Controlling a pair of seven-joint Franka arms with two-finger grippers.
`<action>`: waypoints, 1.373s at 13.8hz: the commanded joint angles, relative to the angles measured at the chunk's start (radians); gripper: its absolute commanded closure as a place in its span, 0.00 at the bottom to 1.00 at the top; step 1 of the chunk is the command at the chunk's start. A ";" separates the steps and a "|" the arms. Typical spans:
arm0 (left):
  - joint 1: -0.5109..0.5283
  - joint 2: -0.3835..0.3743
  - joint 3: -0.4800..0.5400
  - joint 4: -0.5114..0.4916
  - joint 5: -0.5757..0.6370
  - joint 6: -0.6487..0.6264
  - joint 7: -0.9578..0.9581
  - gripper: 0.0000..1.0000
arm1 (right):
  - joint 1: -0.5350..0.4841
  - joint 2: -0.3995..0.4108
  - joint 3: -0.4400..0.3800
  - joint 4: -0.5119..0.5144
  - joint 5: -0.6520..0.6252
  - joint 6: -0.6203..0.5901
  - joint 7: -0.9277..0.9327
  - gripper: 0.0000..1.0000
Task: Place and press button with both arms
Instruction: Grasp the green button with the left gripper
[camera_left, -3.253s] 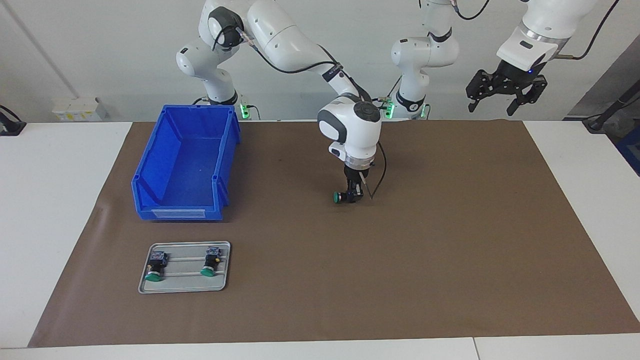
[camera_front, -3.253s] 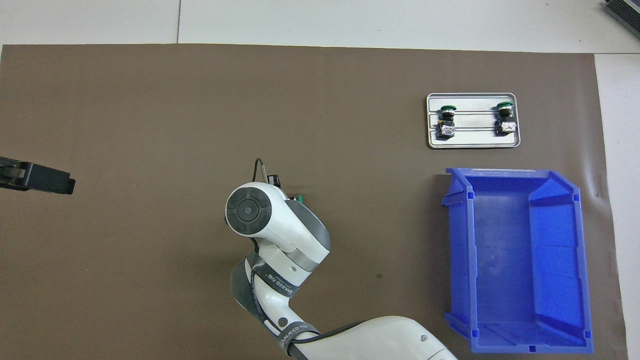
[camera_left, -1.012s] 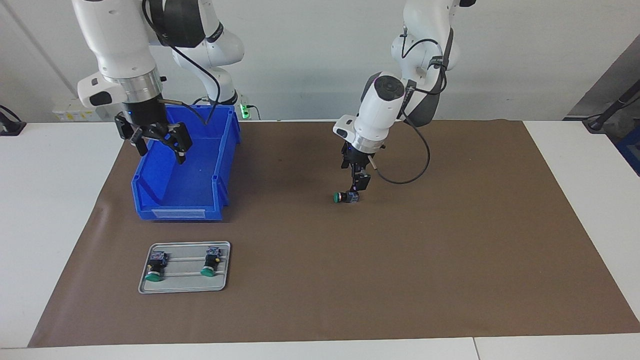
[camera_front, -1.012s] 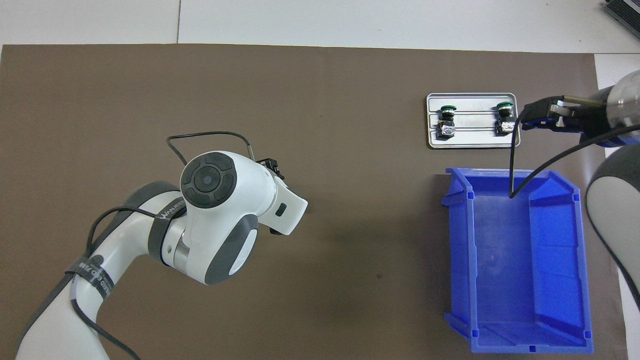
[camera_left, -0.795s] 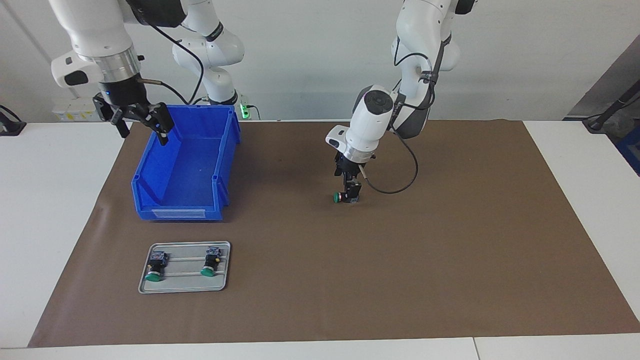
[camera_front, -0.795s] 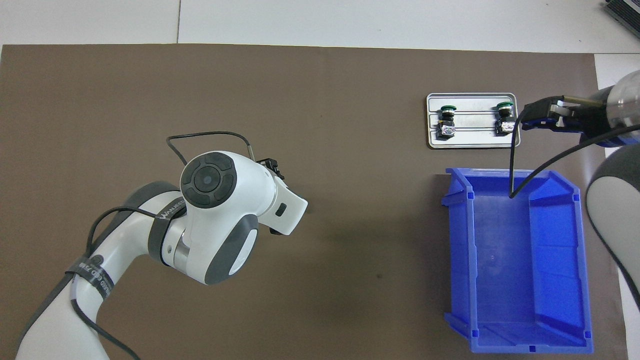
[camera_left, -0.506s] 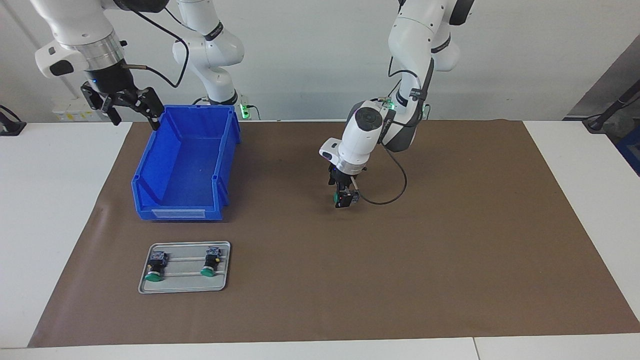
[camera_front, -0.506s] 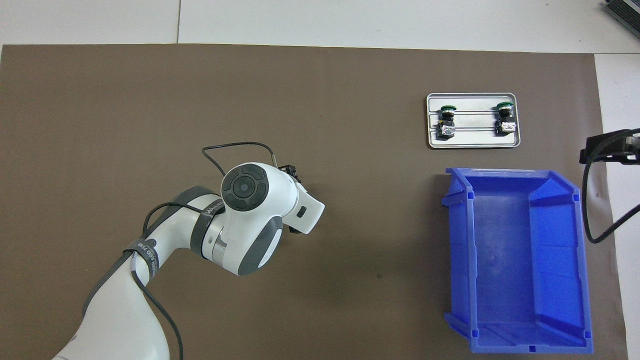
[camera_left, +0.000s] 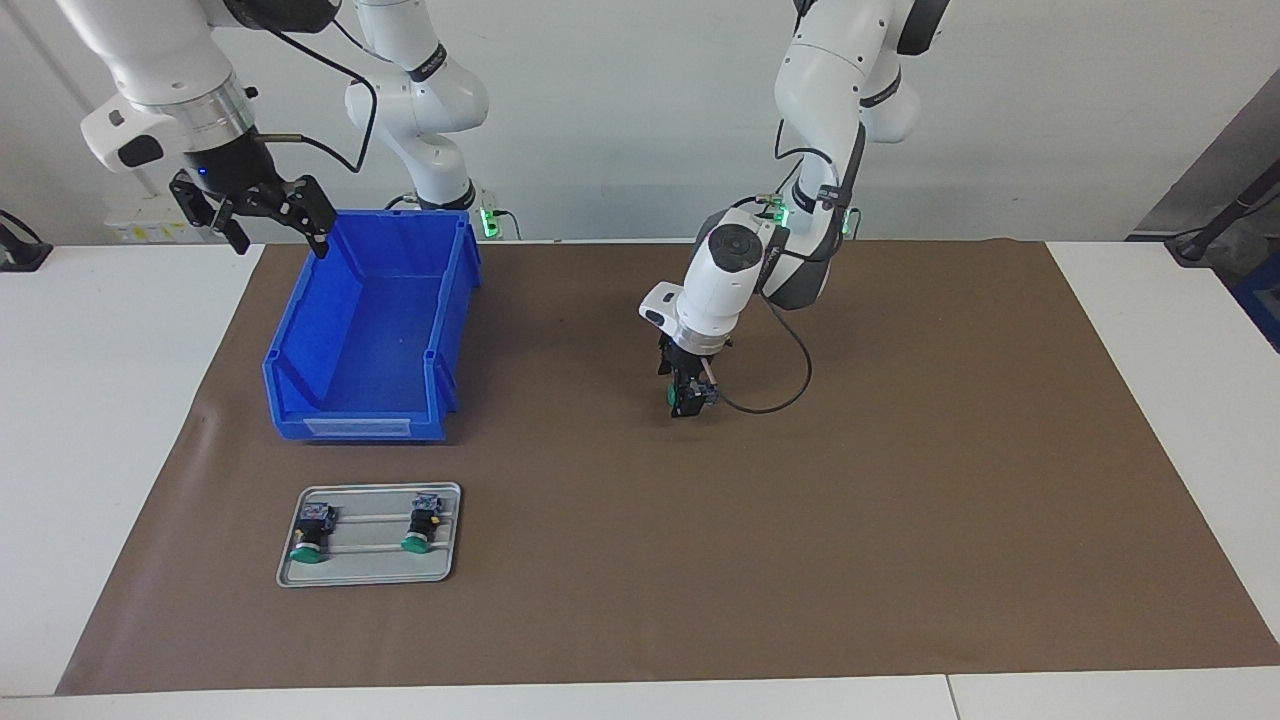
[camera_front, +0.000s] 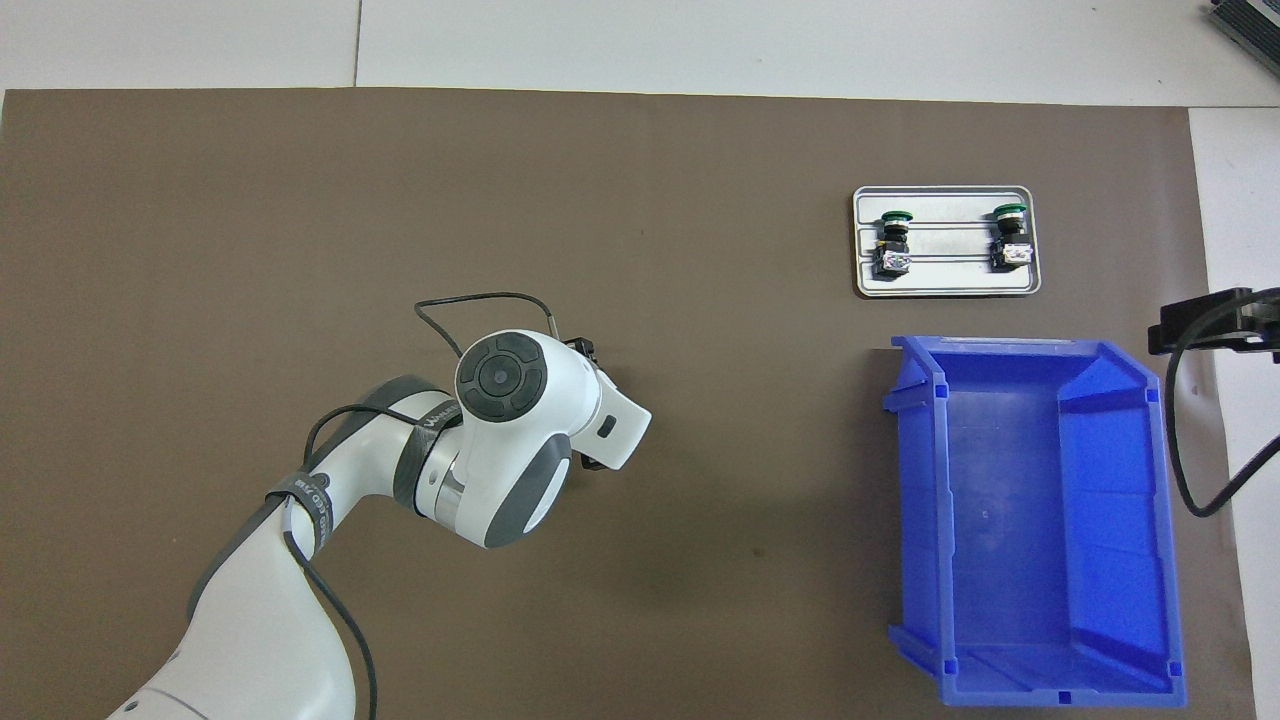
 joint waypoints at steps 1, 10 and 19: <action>-0.022 -0.010 0.020 -0.020 0.018 0.031 -0.016 0.40 | -0.018 -0.020 0.011 -0.021 0.007 -0.009 -0.024 0.00; 0.012 -0.029 0.028 0.021 0.023 0.020 -0.021 1.00 | -0.018 -0.019 0.011 -0.013 0.021 -0.023 -0.018 0.00; 0.130 -0.138 0.015 -0.025 -0.046 -0.057 -0.001 1.00 | -0.015 -0.020 0.011 -0.016 0.013 -0.029 -0.018 0.00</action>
